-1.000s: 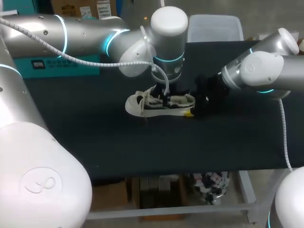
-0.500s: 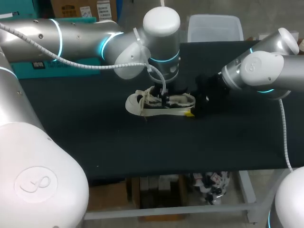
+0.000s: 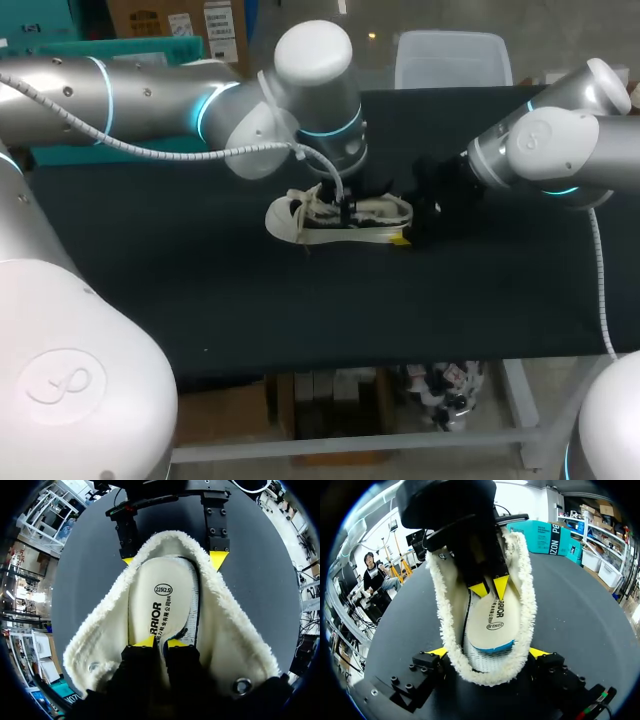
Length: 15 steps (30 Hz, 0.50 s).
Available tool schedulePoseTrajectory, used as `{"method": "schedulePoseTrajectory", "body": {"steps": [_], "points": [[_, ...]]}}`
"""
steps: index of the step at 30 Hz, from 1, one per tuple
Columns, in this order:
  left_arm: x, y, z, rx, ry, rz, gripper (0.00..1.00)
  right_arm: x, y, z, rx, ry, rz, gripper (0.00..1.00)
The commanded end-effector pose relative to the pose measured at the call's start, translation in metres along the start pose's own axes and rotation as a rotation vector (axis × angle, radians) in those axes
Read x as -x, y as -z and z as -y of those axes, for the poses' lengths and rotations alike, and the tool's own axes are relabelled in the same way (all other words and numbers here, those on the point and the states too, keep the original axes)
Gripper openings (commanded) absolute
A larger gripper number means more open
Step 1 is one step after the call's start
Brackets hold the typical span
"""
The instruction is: Open the shoe tongue, take the insole out of the shoe, put the insole back into the shoe, and pack the shoe into the shoebox
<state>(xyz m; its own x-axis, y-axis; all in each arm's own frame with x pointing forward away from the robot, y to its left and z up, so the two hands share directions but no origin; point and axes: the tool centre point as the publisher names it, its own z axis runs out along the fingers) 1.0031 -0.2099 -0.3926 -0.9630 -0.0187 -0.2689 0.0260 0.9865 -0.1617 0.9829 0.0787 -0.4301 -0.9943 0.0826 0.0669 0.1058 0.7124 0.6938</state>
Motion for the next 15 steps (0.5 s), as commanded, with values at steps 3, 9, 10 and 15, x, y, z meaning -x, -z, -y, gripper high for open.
{"method": "schedulePoseTrajectory", "body": {"steps": [3, 9, 10, 15], "points": [[0.01, 0.013, 0.011, -0.03, 0.009, -0.004, 0.0, -0.006, -0.008, 0.002, 0.002, 0.004, -0.009, 0.0], [0.013, 0.029, 0.015, -0.046, 0.013, -0.023, 0.0, -0.006, -0.008, 0.002, 0.002, 0.004, -0.009, 0.0], [0.014, 0.031, 0.015, -0.059, 0.013, -0.035, 0.0, -0.006, -0.008, 0.002, 0.002, 0.004, -0.009, 0.0], [0.015, 0.043, 0.017, -0.107, 0.011, -0.074, 0.0, -0.006, -0.008, 0.002, 0.002, 0.004, -0.009, 0.0]]}}
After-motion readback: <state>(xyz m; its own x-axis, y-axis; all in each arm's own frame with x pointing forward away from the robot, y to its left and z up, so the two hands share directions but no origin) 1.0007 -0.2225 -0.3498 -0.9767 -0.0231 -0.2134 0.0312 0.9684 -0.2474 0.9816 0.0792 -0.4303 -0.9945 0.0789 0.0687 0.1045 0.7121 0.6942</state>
